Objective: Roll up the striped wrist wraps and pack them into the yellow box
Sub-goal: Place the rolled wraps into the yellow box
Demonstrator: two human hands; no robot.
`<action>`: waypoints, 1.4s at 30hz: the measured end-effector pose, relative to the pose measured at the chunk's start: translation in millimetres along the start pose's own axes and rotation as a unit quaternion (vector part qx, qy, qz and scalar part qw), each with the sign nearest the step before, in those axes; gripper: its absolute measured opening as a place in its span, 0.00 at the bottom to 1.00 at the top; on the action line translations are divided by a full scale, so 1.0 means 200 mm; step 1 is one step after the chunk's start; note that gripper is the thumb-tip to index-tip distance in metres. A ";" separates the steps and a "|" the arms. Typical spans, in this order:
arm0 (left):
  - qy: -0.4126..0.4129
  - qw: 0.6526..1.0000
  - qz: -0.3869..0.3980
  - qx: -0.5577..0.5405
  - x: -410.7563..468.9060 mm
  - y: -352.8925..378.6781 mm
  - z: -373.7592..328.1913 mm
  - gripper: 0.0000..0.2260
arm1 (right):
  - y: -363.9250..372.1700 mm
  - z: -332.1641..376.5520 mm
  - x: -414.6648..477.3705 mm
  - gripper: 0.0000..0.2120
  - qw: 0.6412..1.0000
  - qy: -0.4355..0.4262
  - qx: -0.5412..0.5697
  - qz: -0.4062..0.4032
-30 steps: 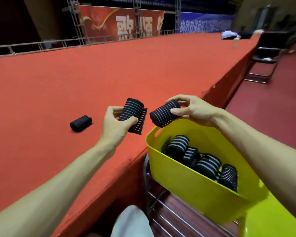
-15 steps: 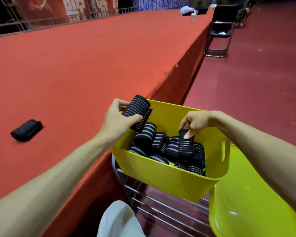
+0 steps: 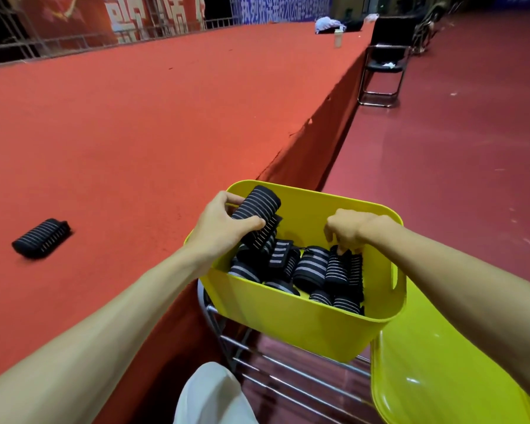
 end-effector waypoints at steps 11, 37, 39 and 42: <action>-0.023 0.998 0.041 -0.042 -0.09 0.02 -0.03 0.21 | -0.30 0.37 -0.22 0.18 0.790 -0.274 0.514 -0.190; 0.078 0.982 0.055 0.166 -0.04 -0.05 0.08 0.02 | 0.19 0.29 0.04 0.24 0.979 -0.100 0.163 0.076; 0.079 0.983 0.039 0.160 -0.06 -0.06 0.08 0.02 | 0.18 0.29 0.02 0.23 0.986 -0.096 0.123 0.058; 0.080 0.986 0.017 0.147 -0.09 -0.10 0.08 0.02 | 0.09 0.30 -0.01 0.17 0.992 -0.102 0.078 -0.001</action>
Point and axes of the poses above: each hand's wrist, its own x-axis towards the middle knuckle, its own y-axis out of the palm, z = x × y, the point moved 1 cm from there along x, towards the middle knuckle, and after that the axes turned 12 degrees about -y, right-handed, at the moved point
